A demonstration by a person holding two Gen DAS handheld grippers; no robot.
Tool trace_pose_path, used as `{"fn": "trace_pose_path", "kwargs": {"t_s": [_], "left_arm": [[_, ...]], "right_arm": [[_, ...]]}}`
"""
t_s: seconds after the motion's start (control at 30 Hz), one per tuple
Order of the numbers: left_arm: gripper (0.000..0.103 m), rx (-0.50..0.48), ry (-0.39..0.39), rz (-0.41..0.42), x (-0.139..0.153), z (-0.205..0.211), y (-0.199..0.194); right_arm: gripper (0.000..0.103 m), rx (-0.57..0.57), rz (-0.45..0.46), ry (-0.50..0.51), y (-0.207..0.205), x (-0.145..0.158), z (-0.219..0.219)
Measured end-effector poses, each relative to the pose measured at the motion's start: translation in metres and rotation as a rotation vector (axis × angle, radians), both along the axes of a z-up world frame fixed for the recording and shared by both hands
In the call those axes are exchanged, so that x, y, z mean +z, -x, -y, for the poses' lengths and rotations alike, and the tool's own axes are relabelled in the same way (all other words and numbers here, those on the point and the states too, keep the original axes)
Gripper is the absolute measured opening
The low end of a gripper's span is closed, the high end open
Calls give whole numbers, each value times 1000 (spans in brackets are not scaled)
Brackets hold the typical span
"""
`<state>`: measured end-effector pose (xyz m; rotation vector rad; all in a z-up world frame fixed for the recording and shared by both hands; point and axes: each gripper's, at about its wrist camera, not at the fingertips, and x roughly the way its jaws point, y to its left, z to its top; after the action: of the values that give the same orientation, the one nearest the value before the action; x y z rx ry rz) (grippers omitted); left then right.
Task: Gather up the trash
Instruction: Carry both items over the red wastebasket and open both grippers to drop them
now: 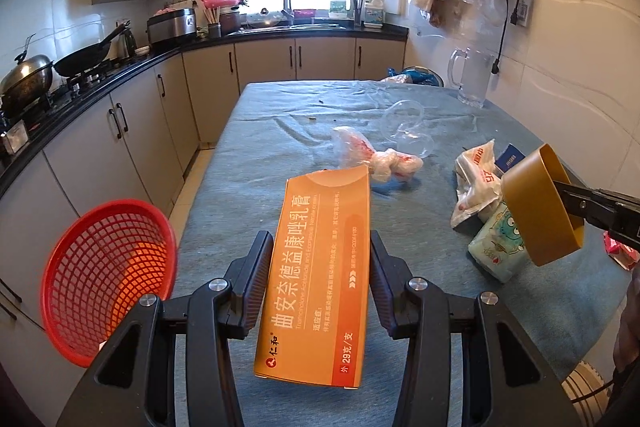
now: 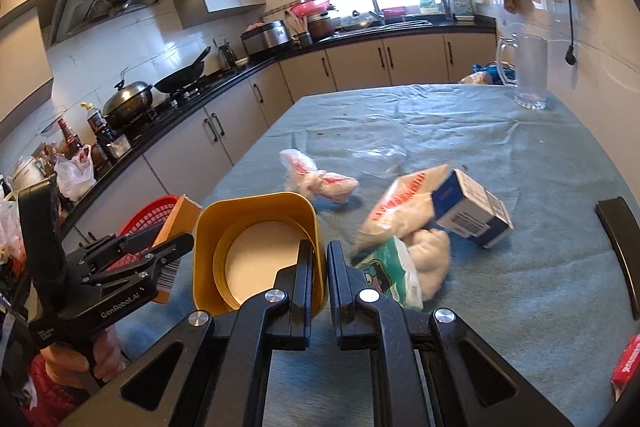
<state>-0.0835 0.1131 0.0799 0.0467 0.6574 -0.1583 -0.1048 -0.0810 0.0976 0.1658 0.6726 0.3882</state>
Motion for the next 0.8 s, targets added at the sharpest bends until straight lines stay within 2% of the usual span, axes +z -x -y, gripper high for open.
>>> {"fn": "trace_pose_path", "kwargs": {"t_s": [0.8], "left_arm": [[45,186,25,22,5,-89,14]], "right_arm": [[8,195,-50,19,-34,-7,-115]]}}
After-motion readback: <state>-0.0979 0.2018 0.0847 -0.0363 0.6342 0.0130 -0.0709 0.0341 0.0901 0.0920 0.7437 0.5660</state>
